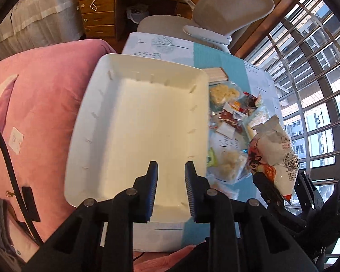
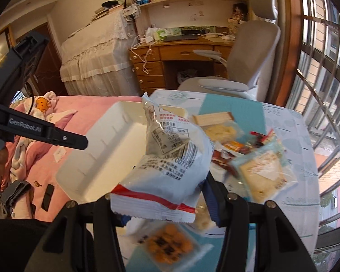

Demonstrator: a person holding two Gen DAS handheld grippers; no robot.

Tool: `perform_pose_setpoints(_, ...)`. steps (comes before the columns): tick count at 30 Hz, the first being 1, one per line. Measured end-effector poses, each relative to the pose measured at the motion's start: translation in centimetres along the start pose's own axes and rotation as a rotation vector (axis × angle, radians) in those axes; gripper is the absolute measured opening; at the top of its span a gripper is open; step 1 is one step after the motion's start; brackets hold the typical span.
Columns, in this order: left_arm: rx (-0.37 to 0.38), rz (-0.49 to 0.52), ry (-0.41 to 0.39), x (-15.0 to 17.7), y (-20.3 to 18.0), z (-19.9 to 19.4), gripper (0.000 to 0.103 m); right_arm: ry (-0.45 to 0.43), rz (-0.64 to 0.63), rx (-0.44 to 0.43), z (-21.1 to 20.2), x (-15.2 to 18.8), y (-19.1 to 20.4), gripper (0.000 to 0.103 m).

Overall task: Organize snacks
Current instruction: 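Carry white red-striped packet into the white tray and open right gripper, then move right gripper toward blue foil snack while left gripper holds orange cake packet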

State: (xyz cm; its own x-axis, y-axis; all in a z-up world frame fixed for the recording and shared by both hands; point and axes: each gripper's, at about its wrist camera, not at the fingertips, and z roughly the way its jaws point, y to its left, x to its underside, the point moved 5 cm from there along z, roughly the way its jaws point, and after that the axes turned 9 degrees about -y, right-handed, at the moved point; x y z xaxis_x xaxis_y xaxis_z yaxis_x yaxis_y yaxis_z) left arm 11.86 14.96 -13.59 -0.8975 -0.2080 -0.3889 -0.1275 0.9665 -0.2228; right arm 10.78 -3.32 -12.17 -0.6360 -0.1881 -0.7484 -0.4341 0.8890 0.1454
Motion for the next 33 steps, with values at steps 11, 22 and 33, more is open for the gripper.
perform_pose_setpoints(11, -0.044, 0.002, 0.016, 1.3, 6.5, 0.9, 0.022, 0.017, -0.048, -0.126, 2.7, 0.7, 8.1, 0.053)
perform_pose_setpoints(22, -0.098, -0.037, 0.008, 2.5, 7.3, 1.0, 0.061, 0.073, 0.079, -0.127, 3.9, 1.7, 7.0, 0.080)
perform_pose_setpoints(33, -0.035, -0.151, -0.031, 5.2, 4.0, 0.8, 0.073, 0.144, 0.068, -0.089, 2.3, 3.3, 2.7, 0.080)
